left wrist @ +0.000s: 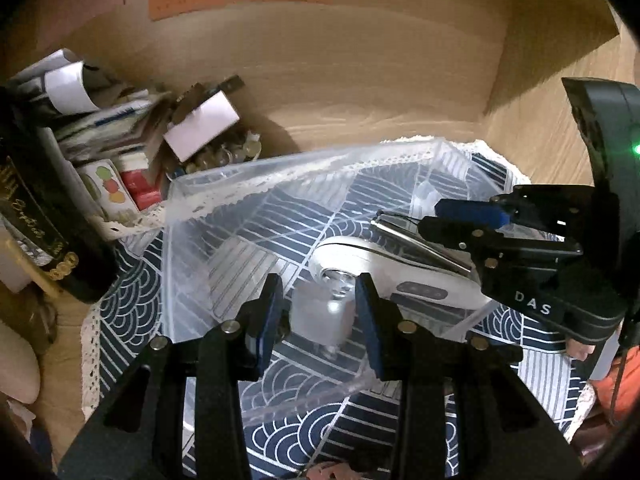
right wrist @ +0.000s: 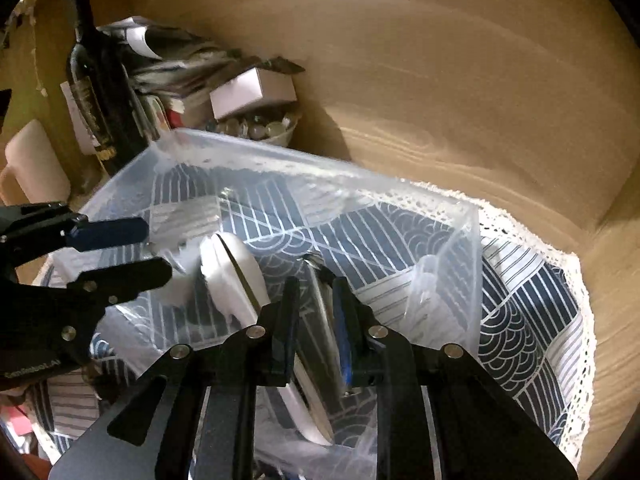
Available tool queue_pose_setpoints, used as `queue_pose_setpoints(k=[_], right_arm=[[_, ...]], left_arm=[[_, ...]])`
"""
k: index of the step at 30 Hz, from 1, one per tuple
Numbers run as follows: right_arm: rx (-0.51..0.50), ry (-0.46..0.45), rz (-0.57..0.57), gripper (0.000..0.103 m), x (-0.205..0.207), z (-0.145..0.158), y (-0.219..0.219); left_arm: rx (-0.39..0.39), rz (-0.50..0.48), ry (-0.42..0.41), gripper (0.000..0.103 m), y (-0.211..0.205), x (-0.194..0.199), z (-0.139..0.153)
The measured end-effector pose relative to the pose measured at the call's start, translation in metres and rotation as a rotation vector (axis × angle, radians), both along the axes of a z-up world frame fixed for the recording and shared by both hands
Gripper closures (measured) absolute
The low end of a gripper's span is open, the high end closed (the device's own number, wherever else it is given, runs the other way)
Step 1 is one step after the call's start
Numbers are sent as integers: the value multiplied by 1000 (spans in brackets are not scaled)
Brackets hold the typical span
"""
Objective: Organize rigid objects
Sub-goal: 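Lower the adapter into the box with left gripper while right gripper releases the pen inside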
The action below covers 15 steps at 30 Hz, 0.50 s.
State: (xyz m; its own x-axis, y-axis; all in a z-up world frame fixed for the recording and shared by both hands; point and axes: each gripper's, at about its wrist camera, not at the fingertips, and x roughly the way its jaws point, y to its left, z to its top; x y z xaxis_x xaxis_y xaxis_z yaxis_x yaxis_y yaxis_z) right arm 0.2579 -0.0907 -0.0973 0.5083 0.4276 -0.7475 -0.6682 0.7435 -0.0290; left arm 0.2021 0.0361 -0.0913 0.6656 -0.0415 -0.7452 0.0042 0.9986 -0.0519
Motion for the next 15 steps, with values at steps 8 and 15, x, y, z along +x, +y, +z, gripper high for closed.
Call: queue_pose_setpoints(k=[8, 15], right_arm=[[58, -71, 3, 72, -23, 30, -12], [98, -119, -4, 64, -52, 46, -34]], left_arm=[[22, 26, -80, 42, 3, -30, 28], [46, 53, -115, 24, 7, -66, 38]])
